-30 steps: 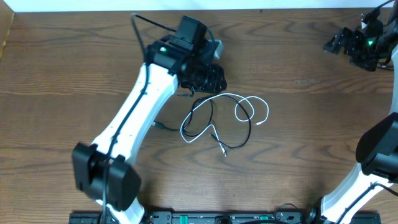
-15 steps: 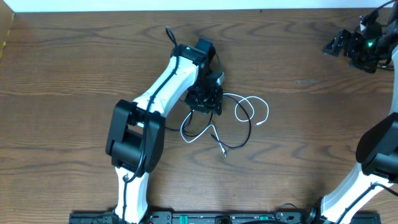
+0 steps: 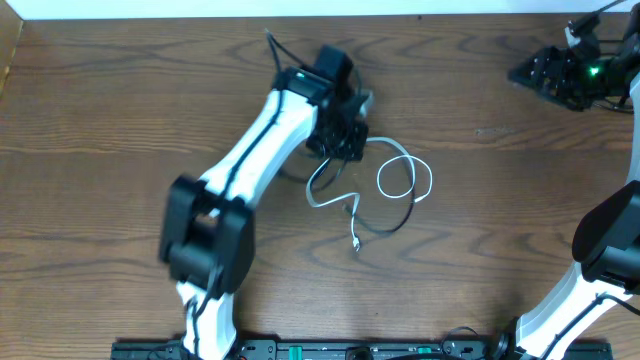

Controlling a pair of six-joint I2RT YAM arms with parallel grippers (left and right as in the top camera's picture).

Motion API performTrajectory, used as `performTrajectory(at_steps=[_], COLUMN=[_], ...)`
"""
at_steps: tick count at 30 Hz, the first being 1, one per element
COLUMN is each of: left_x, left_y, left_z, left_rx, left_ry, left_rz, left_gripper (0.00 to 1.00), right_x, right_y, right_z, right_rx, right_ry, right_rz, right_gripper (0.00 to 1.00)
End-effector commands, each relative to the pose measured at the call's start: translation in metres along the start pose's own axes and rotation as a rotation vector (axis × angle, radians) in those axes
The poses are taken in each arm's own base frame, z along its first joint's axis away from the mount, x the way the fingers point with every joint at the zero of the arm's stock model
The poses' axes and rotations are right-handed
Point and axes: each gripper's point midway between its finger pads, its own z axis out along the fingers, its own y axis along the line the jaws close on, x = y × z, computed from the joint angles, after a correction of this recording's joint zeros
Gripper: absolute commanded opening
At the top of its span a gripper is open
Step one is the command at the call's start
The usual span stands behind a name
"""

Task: Untangle cables

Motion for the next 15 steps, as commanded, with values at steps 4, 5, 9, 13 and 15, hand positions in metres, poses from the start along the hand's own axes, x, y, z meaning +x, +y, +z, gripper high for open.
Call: performTrajectory(at_steps=[4, 5, 9, 13, 15], left_x=[-0.047, -0.048, -0.056, -0.068, -0.075], left_y=[-0.099, -0.103, -0.121, -0.127, -0.132], left_z=[-0.158, -0.167, -0.201, -0.214, -0.222], left_rx=[0.124, 0.126, 0.160, 0.193, 0.221], left_ry=[-0.506, -0.533, -0.657, -0.722, -0.759], left_rz=[0.303, 0.318, 0.316, 0.282, 0.252], left_gripper=[0.07, 0.07, 0.07, 0.07, 0.07], right_x=[0.005, 0.007, 0.025, 0.046, 0.055], right_y=[0.104, 0.114, 0.167, 0.201, 0.211], right_z=[-0.037, -0.043, -0.068, -0.070, -0.064], right_rx=[-0.340, -0.342, -0.344, -0.375, -0.388], right_ry=[-0.085, -0.094, -0.133, -0.108, -0.077], right_rz=[-0.268, -0.293, -0.432, -0.494, -0.506], right_gripper=[0.81, 0.82, 0.86, 0.86, 0.86])
